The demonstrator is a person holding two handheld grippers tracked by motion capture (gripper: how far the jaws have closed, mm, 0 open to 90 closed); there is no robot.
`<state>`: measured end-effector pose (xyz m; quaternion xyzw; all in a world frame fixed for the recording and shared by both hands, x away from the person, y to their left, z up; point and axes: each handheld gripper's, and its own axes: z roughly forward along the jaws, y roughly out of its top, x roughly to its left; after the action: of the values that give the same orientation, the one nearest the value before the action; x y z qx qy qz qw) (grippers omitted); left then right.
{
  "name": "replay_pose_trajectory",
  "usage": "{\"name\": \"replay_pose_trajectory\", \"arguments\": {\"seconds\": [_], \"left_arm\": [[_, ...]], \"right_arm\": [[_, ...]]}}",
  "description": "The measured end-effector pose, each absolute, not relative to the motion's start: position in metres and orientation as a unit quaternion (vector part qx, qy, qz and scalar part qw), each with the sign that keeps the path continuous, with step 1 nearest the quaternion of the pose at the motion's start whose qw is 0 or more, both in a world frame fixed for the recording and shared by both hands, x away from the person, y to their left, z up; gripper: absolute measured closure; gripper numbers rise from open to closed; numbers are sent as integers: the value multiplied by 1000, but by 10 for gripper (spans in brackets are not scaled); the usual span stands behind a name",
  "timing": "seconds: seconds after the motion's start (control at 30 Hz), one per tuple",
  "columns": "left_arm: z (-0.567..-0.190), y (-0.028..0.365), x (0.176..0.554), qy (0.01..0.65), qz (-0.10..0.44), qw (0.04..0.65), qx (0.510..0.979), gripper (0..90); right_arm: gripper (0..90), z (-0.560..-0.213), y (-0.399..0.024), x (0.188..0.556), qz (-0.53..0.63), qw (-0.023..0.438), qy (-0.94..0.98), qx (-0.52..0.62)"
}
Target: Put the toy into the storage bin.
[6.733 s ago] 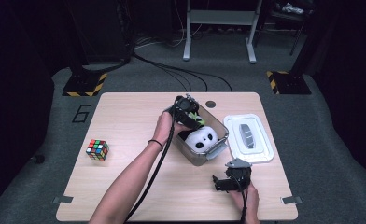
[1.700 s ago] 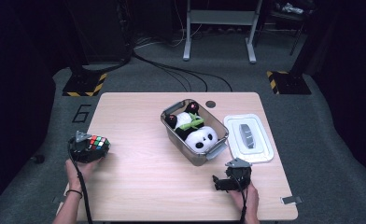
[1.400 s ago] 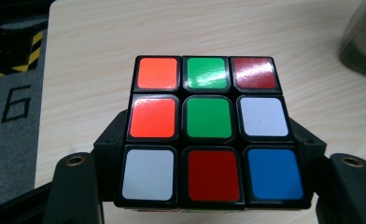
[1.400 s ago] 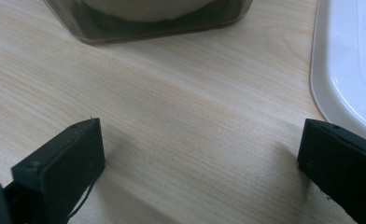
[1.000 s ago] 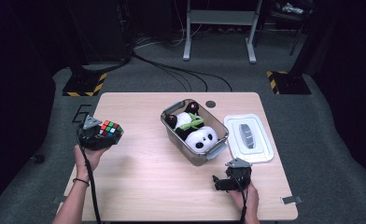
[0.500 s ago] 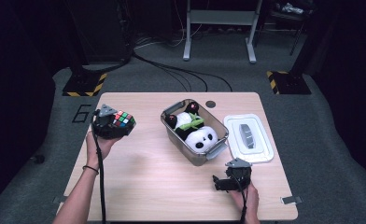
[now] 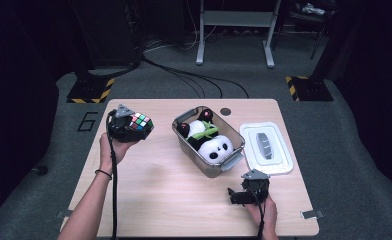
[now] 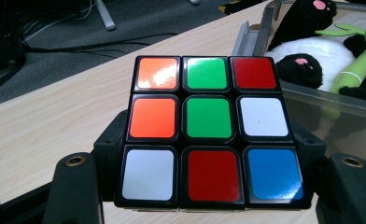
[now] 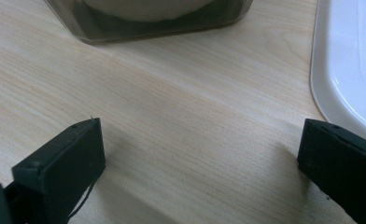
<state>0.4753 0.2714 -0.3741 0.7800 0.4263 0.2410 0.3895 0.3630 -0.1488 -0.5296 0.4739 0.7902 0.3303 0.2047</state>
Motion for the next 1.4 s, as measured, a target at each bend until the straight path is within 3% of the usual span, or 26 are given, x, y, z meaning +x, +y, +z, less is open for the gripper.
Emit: {"name": "replay_pose_trajectory", "arguments": {"seconds": [0.63,1.4], "left_arm": [[-356,252,486,408,244,396,786,343],[-347,196,508,378,232,403,800,342]], "right_arm": [[0,-530,-149,363,330,205,790,474],[0,-530,-148,363,332,204,788,476]]}}
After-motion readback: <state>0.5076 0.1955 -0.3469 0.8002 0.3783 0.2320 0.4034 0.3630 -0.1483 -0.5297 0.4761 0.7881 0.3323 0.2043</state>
